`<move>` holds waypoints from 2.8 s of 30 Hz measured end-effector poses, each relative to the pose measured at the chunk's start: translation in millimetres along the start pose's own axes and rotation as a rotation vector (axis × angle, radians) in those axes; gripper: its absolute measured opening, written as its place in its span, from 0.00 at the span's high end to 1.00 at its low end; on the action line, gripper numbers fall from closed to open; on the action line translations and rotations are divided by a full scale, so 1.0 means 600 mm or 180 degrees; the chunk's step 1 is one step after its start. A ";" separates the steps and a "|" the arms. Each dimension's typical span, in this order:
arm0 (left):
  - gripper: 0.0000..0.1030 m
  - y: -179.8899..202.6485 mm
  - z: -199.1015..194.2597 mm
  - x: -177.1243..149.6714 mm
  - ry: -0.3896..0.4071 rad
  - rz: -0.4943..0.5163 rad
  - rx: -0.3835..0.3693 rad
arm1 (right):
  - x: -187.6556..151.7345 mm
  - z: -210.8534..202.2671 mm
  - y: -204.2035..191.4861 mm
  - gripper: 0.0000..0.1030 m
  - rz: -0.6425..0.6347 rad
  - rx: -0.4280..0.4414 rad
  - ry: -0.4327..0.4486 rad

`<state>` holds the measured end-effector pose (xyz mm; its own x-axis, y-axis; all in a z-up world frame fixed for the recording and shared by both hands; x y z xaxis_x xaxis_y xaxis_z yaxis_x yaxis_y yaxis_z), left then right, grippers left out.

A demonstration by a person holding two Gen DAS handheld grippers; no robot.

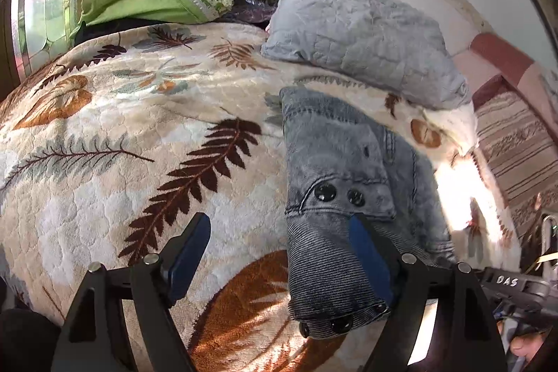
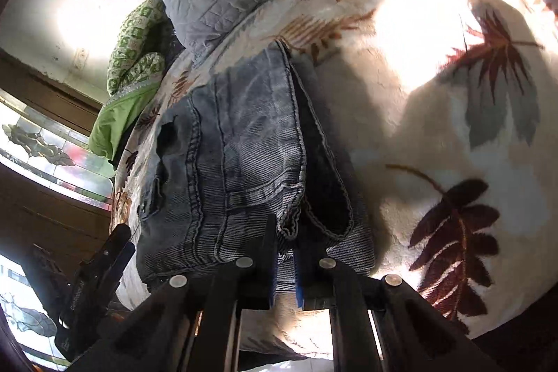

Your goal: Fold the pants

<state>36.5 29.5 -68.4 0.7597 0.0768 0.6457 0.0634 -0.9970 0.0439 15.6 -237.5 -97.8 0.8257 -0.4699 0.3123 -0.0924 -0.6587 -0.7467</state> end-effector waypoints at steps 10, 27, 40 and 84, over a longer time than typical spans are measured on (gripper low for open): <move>0.18 0.006 0.030 -0.017 -0.0110 0.0116 0.0202 | 0.002 -0.057 0.024 0.34 0.0502 0.0531 0.0207; 0.15 -0.001 0.034 -0.019 -0.0127 0.0050 0.0120 | 0.029 -0.003 0.006 0.37 0.0595 0.0444 -0.0058; 0.14 0.006 0.006 -0.004 0.0057 0.0165 0.0204 | -0.003 -0.040 -0.020 0.88 -0.0125 -0.0147 0.0220; 0.13 -0.033 -0.004 0.021 -0.0162 -0.0371 -0.0488 | 0.184 0.106 -0.039 0.46 0.0029 0.0109 -0.0217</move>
<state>43.3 49.9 -59.1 0.7851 0.1883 0.5901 0.0565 -0.9705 0.2344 144.2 -236.5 -83.3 0.8609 -0.4340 0.2654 -0.0821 -0.6335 -0.7694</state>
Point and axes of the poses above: each gripper's, at about its wrist camera, not at the fingertips, and z roughly the way its jaws point, y to its right, x to its top, the point moved 5 cm from there along z, roughly the way its jaws point, and after that the axes turned 11 degrees about x, right-handed, at the moved point
